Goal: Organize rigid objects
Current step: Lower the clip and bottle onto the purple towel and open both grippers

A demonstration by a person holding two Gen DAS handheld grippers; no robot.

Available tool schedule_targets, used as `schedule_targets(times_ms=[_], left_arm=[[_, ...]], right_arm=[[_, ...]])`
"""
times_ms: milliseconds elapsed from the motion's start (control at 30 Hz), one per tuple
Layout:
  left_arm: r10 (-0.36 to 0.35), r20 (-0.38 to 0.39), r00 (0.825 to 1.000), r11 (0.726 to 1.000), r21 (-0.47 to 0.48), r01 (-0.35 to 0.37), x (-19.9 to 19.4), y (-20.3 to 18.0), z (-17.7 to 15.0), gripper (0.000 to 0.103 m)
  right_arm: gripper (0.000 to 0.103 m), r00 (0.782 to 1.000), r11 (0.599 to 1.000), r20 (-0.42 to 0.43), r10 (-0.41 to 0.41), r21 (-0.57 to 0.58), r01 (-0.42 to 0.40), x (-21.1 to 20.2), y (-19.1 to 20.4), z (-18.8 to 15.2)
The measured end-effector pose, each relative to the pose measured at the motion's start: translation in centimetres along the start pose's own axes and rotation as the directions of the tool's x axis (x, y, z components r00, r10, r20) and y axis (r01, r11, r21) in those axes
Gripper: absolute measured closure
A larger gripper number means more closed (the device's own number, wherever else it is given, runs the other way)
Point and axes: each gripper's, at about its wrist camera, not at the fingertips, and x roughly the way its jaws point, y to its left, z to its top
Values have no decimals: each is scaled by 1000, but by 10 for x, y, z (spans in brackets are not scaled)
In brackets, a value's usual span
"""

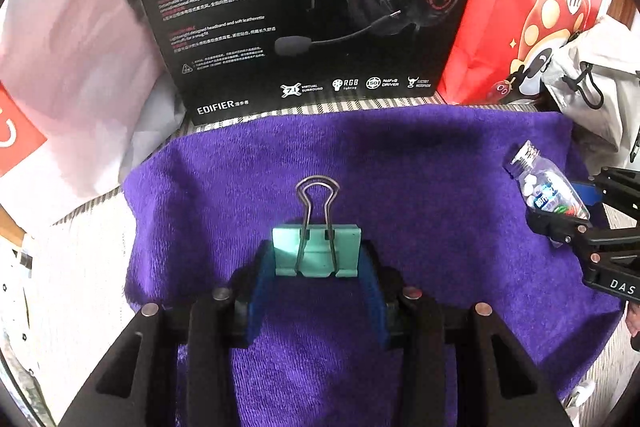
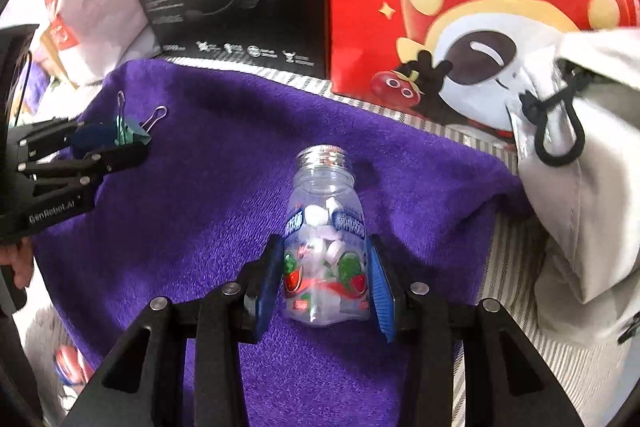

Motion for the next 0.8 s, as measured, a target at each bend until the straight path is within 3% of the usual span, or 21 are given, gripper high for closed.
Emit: schedule_targets(times_ms=[167, 367, 467, 500, 600, 767, 800], left_arm=[[13, -16, 1000, 1000, -11, -13, -5, -9, -3, 48], [-8, -24, 1000, 999, -43, 7, -30, -21, -10, 47], [-16, -1, 1000, 999, -44, 16, -55, -33, -15, 24], [-28, 11, 1000, 998, -48, 28, -67, -37, -18, 16], [-82, 36, 996, 993, -87, 85, -100, -29, -33, 5], [-103, 42, 994, 984, -138, 108, -121, 14, -55, 3], [-104, 36, 994, 984, -143, 108, -124, 16, -67, 3]], right_arm=[[53, 999, 999, 15, 38, -16, -38, -3, -1, -4], [53, 999, 1000, 32, 28, 14, -28, -25, 1, -15], [51, 997, 999, 79, 18, 38, -21, -55, 6, -26], [46, 995, 999, 94, 20, 44, -25, -65, 8, -30], [29, 992, 998, 126, 24, 59, -32, -92, 11, -40], [0, 987, 996, 159, 11, 88, -25, -120, 30, -57], [0, 986, 995, 164, 7, 100, -24, -125, 33, -64]])
